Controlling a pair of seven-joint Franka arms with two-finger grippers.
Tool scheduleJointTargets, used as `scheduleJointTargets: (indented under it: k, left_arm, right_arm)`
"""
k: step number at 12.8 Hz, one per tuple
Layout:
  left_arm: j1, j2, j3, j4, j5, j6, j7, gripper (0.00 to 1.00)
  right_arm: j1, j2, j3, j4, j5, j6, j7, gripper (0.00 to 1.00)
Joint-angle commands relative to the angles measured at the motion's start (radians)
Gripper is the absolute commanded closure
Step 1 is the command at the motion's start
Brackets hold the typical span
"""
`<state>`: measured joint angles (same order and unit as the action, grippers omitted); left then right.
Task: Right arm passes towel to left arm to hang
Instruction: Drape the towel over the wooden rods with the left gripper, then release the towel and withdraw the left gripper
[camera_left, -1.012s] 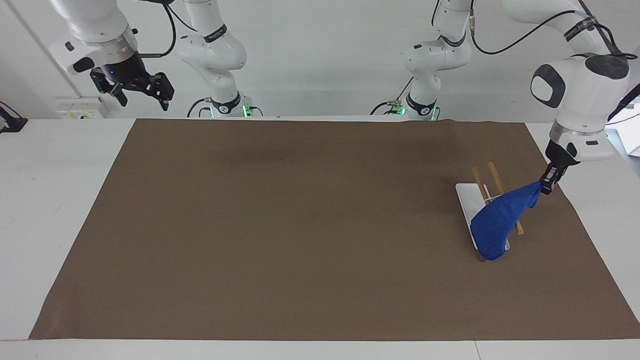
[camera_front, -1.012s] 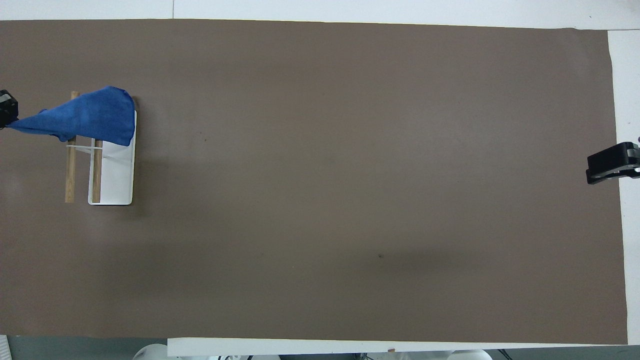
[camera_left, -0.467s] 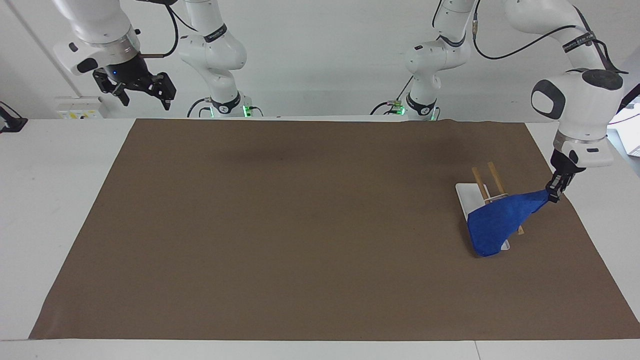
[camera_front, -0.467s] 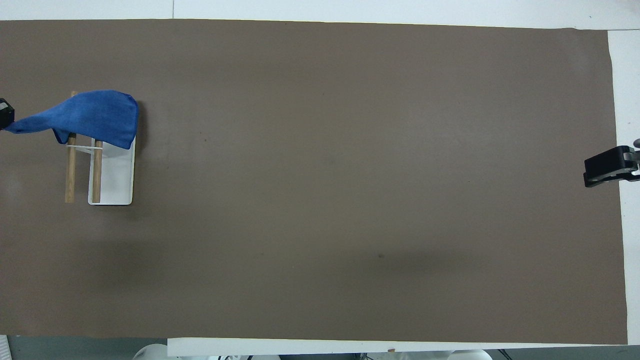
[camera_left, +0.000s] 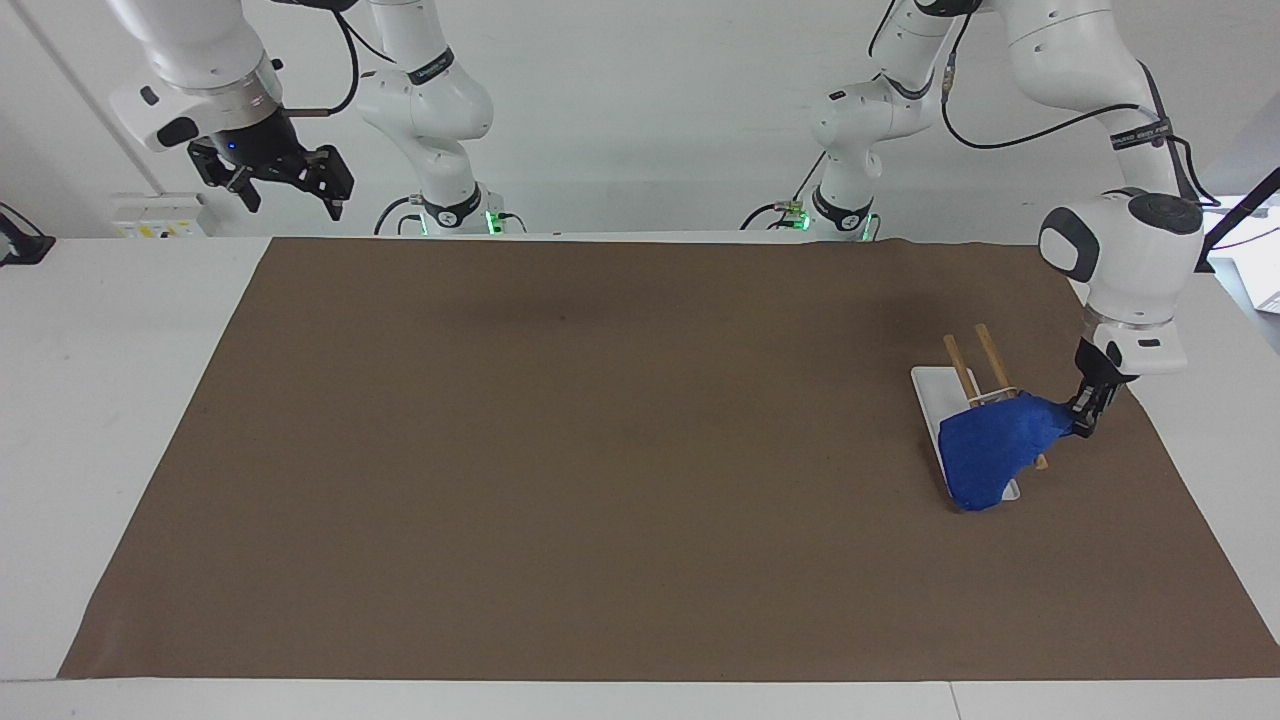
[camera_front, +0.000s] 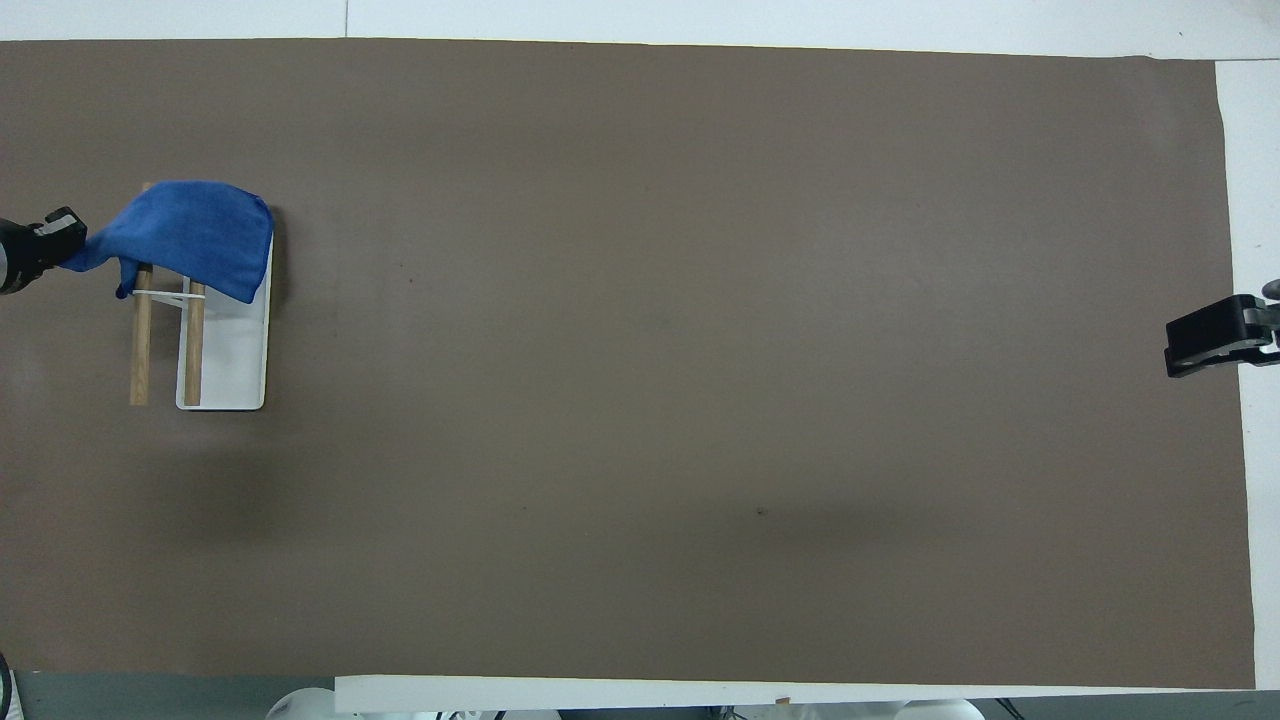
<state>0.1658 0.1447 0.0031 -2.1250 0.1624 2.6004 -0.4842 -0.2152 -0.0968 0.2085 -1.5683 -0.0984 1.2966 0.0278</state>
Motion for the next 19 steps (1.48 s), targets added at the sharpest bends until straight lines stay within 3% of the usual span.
scheduleJointTargets:
  k: [1,2,4,8,12,15,17,19]
  left_arm:
    - [0.009,0.010,-0.008,-0.010,0.006,0.035,0.009,0.76]
    - [0.003,0.012,-0.008,-0.004,0.006,0.036,0.009,0.33]
    - [0.000,0.010,-0.008,0.011,0.006,0.030,0.000,0.00]
    - [0.000,0.018,-0.008,0.161,0.006,-0.129,0.004,0.00]
    - [-0.017,0.003,-0.021,0.221,0.006,-0.270,0.026,0.00]
    - [-0.075,-0.001,-0.029,0.409,-0.003,-0.613,0.085,0.00]
    - [-0.101,-0.014,-0.031,0.492,-0.081,-0.754,0.136,0.00]
    - [-0.156,-0.027,-0.044,0.580,-0.078,-0.926,0.154,0.00]
  right_arm:
    - [-0.032,-0.041,-0.007,-0.067,0.034,0.050,-0.029,0.00]
    - [-0.045,-0.041,-0.017,-0.075,0.042,0.076,-0.031,0.00]
    - [-0.049,-0.029,-0.017,-0.069,0.046,0.154,-0.029,0.00]
    - [-0.076,0.024,-0.020,-0.003,0.062,0.116,-0.029,0.00]
    - [-0.066,0.035,-0.020,0.005,0.065,0.107,-0.029,0.00]
    - [-0.064,0.034,-0.018,0.005,0.063,0.104,-0.029,0.00]
    - [-0.064,0.034,-0.018,0.004,0.065,0.102,-0.029,0.00]
    - [-0.062,0.034,-0.018,0.004,0.065,0.102,-0.029,0.00]
